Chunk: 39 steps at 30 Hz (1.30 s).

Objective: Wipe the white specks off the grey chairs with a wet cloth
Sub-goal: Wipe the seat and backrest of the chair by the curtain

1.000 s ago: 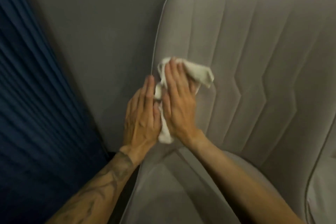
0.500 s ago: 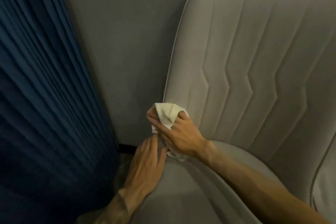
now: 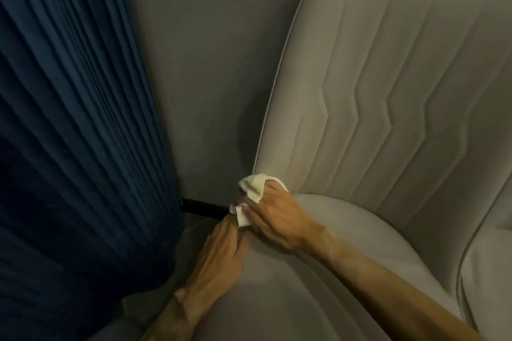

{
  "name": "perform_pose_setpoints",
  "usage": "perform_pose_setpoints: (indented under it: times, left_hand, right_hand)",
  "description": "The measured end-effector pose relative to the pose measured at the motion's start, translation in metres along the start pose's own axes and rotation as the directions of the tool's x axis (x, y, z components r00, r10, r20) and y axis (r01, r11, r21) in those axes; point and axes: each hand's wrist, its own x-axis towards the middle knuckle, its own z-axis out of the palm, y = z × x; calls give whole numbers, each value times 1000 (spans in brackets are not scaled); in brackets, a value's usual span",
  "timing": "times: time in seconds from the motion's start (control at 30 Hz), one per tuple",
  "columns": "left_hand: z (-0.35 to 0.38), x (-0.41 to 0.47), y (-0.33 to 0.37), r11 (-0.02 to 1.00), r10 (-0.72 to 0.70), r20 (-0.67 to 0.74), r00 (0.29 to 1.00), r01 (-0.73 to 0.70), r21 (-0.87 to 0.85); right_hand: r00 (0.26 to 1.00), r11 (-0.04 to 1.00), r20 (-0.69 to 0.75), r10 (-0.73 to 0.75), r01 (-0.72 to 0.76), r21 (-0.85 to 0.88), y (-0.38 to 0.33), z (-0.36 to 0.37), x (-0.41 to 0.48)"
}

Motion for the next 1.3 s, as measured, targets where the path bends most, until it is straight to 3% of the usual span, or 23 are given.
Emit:
perform_pose_setpoints:
  times: [0.1, 0.17, 0.27, 0.33, 0.37, 0.43, 0.47, 0.53, 0.6, 0.67, 0.73, 0.87, 0.97, 1.0, 1.13, 1.2, 1.3]
  left_hand:
    - [-2, -7, -1, 1000, -11, 29, 1000, 10, 24]
    - [-3, -11, -1, 998, -23, 33, 999, 21, 64]
    - [-6, -18, 5, 998, -38, 38, 999, 36, 53]
    - [-7, -21, 8, 999, -34, 37, 999, 32, 36]
    - [-6, -24, 9, 999, -32, 29, 999, 31, 34]
    - [-6, -28, 9, 998, -36, 13, 999, 36, 52]
    - [-5, -30, 9, 997, -38, 10, 999, 37, 62]
    - [-4, -33, 8, 997, -39, 10, 999, 39, 68]
    - [-4, -35, 9, 998, -48, 10, 999, 47, 49]
    - [-3, -35, 10, 997, -46, 9, 999, 45, 55]
    - [-3, -36, 11, 997, -49, 12, 999, 48, 53]
    - [-1, -36, 11, 998, -47, -7, 999, 47, 32]
    - [2, -36, 12, 998, -37, -22, 999, 38, 43]
    - [2, -36, 12, 998, -33, -29, 999, 34, 55]
    - [4, -37, 11, 997, -29, -43, 999, 32, 74]
    - [3, -38, 12, 998, -32, -39, 999, 35, 62]
    - [4, -39, 13, 998, -36, -42, 998, 38, 50]
  right_hand:
    - [997, 992, -9, 80, -79, 99, 8, -15, -30]
    - [959, 960, -134, 249, -226, 166, 21, -30, -55]
    - [752, 803, -280, 596, -555, 217, 38, -40, -86]
    - [636, 679, -243, 732, -711, 185, 30, -29, -85]
    - [643, 667, -178, 745, -728, 159, 22, -19, -78]
    - [725, 722, 14, 689, -687, 78, 1, 7, -57]
    - [714, 709, 147, 684, -699, 97, -17, 19, -48]
    - [773, 773, 12, 634, -634, 4, -35, 38, -43]
    - [828, 828, 23, 560, -560, -1, -28, 34, -54]
    - [881, 873, 57, 469, -453, -179, -10, 18, -74]
    - [887, 857, 45, 460, -430, -286, 18, 8, -104]
    - [768, 694, 64, 637, -536, -480, 25, -4, -123]
    - [575, 571, 105, 812, -743, -349, 10, 15, -89]
    - [556, 566, 125, 822, -774, -284, -1, 24, -75]
    - [705, 720, 145, 694, -680, -138, -14, 31, -68]
    - [685, 709, 183, 705, -676, -203, 10, 16, -88]
    - [564, 579, 148, 812, -751, -318, 23, 7, -94]
